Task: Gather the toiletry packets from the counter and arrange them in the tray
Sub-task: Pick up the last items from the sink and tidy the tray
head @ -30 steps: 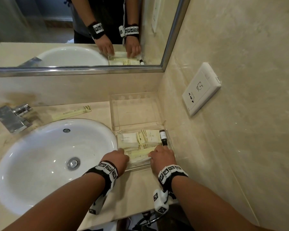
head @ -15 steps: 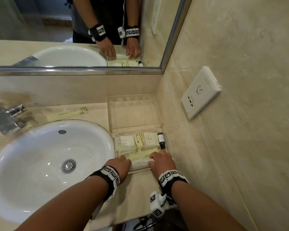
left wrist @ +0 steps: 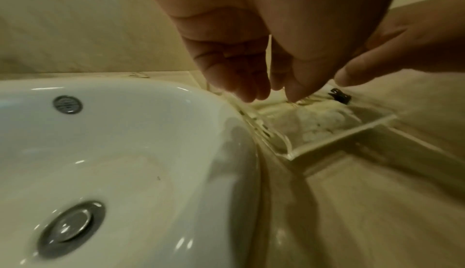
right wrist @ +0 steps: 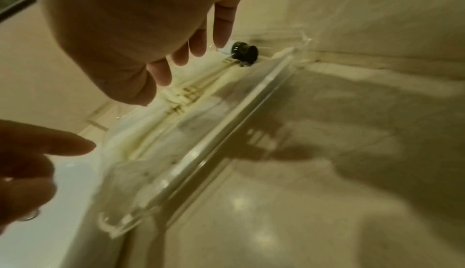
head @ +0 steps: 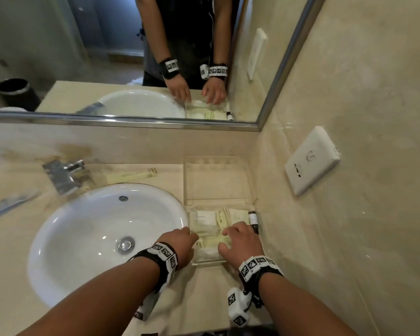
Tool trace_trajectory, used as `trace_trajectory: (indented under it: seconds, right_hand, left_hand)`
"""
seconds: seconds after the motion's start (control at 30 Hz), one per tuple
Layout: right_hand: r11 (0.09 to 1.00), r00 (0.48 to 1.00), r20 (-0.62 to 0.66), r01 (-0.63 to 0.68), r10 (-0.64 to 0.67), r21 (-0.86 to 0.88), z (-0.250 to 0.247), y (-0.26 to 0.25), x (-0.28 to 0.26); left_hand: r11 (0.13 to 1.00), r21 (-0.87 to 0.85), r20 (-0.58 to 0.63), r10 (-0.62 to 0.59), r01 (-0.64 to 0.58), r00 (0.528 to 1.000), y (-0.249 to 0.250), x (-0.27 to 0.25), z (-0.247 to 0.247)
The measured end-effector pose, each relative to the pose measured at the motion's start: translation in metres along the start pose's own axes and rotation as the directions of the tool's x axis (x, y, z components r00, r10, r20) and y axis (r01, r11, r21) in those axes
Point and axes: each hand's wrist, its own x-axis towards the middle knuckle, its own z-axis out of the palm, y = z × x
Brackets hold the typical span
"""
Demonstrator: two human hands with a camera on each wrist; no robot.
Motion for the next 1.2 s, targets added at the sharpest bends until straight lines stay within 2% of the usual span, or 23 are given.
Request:
trace_trajectory:
  seconds: [0.13, 0.27, 0.6, 0.77, 0.93, 1.2]
  right_hand:
    - [0.995, 0.996, -0.001, 0.094, -0.094, 0.028, -0.003, -0.044, 0.015]
    - [0.980, 0.981, -0.015, 0.195, -0.195, 0.044, -0.001, -0.093, 0.028]
    - [0.933, 0.933, 0.007, 0.360, -0.360, -0.020, 0.006, -0.201, 0.058]
    - [0.911, 0.911, 0.060, 0.410, -0.407, -0.040, 0.011, -0.255, 0.068]
    - [0.904, 0.905, 0.096, 0.421, -0.414, -0.069, 0.017, -0.296, 0.078]
    - [0.913, 0.915, 0.123, 0.396, -0.384, -0.097, 0.023, -0.309, 0.108]
  left_hand:
    - [0.986, -0.109, -0.076, -0.135, 0.126, 0.988, -0.030, -0.016, -0.014]
    - [0.954, -0.190, -0.135, -0.257, 0.230, 0.957, -0.069, -0.041, -0.019]
    - [0.872, -0.288, -0.184, -0.455, 0.395, 0.871, -0.160, -0.109, -0.029]
    - [0.836, -0.335, -0.170, -0.508, 0.435, 0.845, -0.207, -0.131, -0.031]
    - [0.832, -0.342, -0.165, -0.510, 0.437, 0.844, -0.243, -0.135, -0.035]
    - [0.846, -0.332, -0.147, -0.484, 0.418, 0.863, -0.278, -0.117, -0.042]
